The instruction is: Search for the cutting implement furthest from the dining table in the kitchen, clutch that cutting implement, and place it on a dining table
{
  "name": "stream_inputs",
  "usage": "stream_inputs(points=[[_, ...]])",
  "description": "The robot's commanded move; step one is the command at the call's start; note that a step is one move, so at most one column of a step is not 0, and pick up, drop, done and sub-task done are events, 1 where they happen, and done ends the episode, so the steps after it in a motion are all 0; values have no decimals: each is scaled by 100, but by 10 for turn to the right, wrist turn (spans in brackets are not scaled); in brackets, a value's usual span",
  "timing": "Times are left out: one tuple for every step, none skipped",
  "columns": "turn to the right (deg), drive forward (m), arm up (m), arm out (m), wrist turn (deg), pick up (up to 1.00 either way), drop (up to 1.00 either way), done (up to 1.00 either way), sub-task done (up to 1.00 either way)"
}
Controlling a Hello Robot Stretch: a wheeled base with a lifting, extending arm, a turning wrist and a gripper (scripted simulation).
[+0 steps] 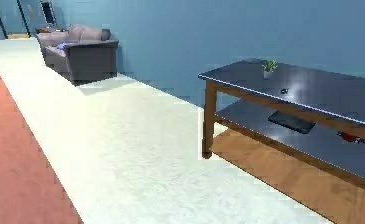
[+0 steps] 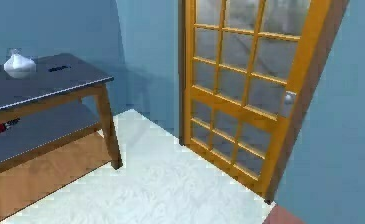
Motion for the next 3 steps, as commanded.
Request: stream_inputs(points=[[-390,0,0,0,0,0,0,0,0],[0,35,0,0,0,0,0,0,0],[-450,0,0,0,0,0,0,0,0]])
